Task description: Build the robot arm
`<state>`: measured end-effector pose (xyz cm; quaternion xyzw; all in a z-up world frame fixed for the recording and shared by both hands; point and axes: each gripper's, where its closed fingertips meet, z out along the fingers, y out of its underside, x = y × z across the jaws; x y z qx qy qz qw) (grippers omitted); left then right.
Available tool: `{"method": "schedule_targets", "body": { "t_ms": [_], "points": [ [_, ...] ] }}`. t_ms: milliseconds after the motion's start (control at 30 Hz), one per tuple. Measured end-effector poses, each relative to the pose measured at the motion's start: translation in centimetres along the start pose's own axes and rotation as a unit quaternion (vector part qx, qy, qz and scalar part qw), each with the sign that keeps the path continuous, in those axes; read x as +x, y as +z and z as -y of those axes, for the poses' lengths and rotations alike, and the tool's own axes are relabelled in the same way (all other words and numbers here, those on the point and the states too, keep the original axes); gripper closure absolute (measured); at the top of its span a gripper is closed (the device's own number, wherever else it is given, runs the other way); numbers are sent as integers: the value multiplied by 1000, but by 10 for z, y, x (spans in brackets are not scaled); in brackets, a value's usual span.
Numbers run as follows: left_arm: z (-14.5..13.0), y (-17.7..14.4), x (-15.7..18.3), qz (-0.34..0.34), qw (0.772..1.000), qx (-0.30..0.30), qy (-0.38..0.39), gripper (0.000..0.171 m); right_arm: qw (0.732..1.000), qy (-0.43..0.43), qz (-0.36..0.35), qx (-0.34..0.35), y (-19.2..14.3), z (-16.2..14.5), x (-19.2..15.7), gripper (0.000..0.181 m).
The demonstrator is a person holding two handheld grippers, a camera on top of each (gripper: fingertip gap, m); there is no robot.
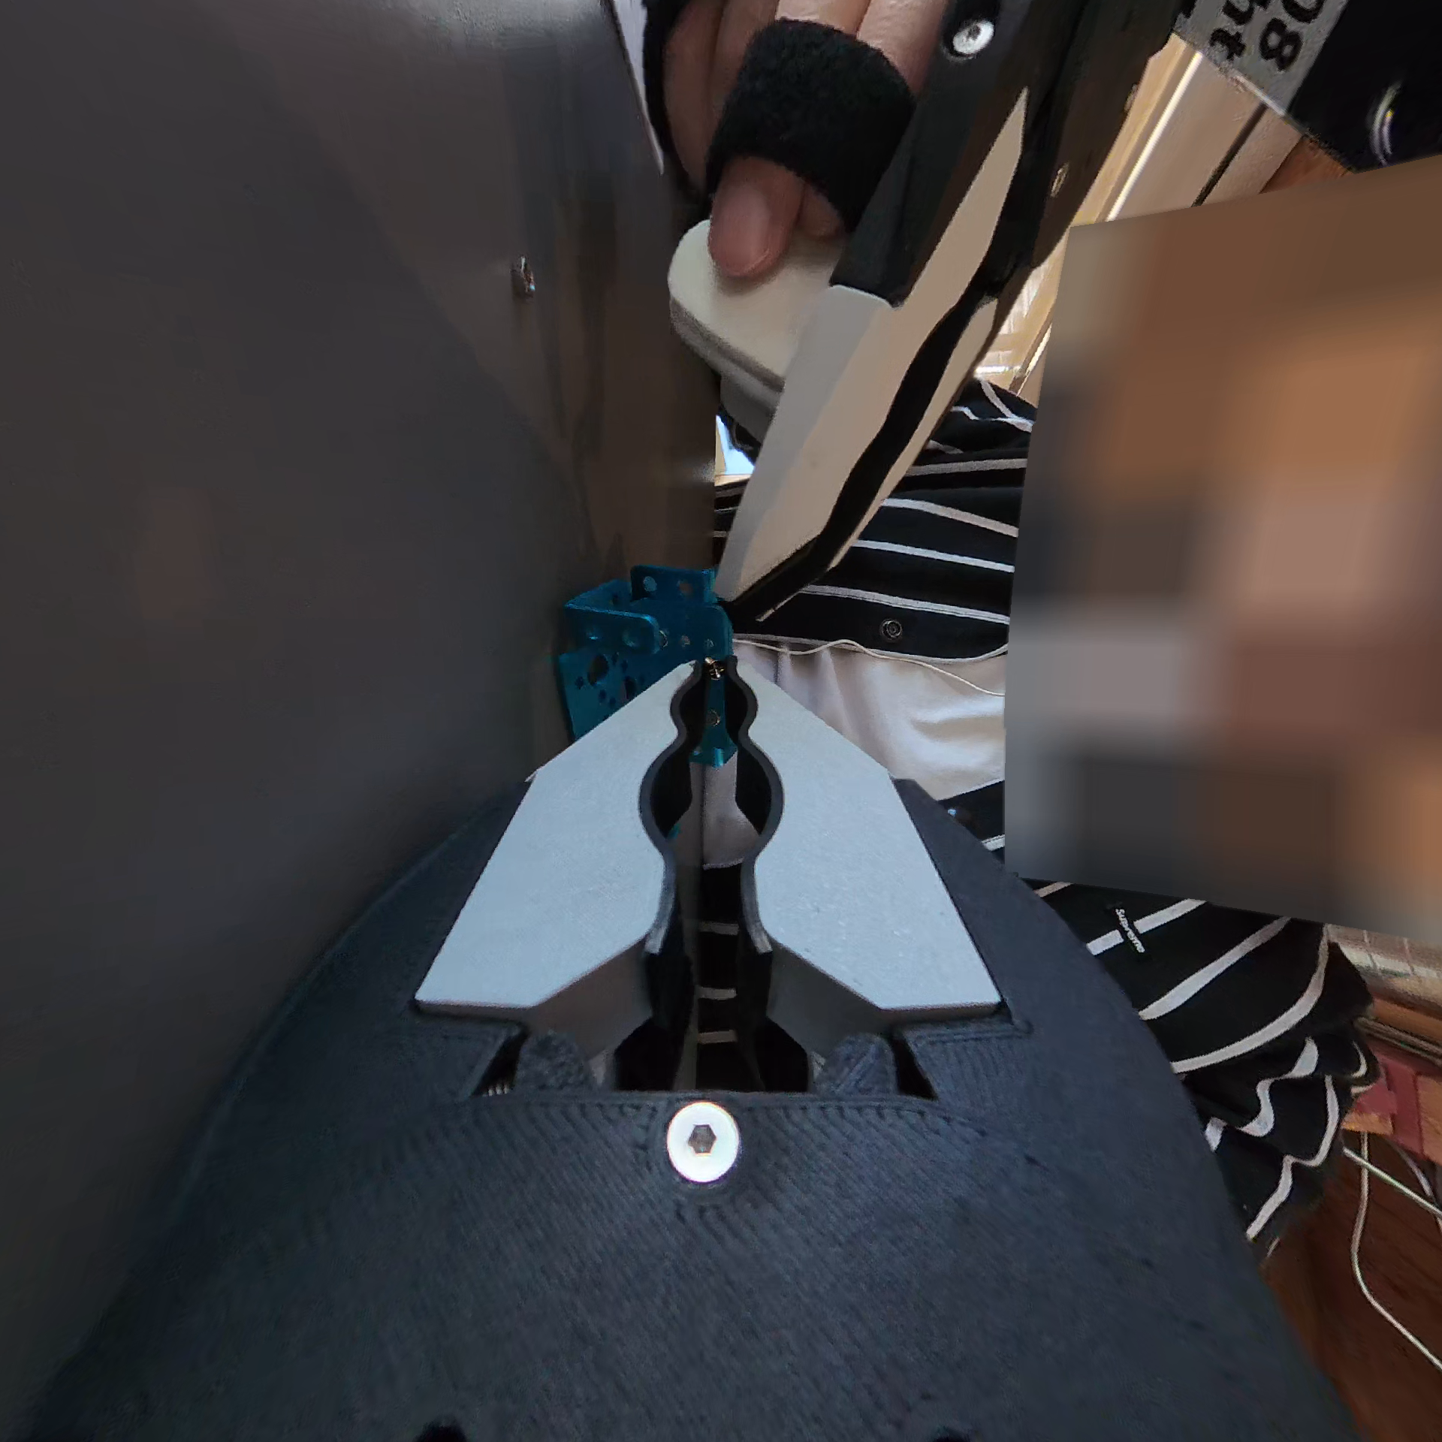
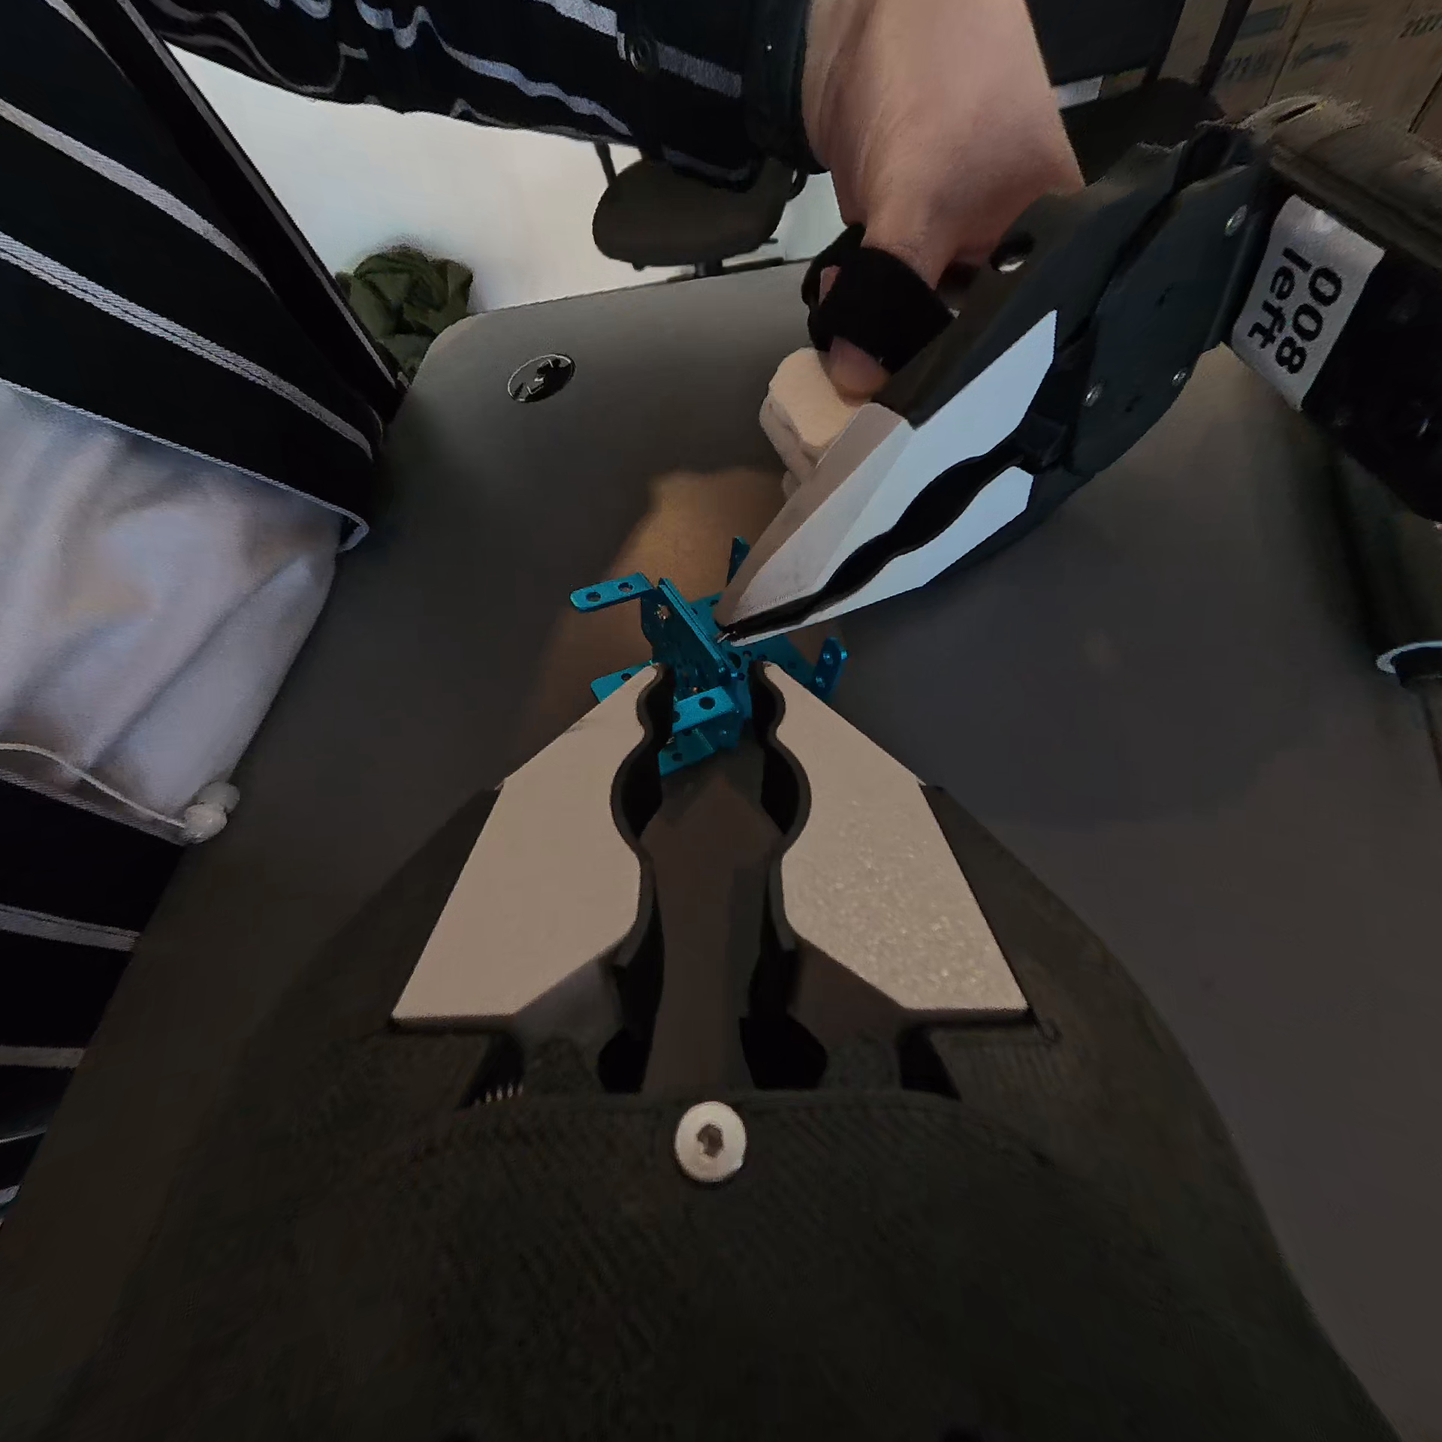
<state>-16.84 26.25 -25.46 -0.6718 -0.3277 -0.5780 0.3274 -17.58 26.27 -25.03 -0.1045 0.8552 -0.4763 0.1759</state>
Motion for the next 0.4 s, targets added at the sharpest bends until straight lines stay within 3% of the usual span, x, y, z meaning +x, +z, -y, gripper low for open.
{"method": "schedule_targets", "body": {
  "t_ms": [233,400],
  "points": [
    [4,-2,5,-25,999,33,-27,169,989,-121,-43,-77,-2,4,1,172],
    [2,-4,6,-24,998,38,-46,169,986,-119,-8,-114,3,3,-2,169]
  ]
}}
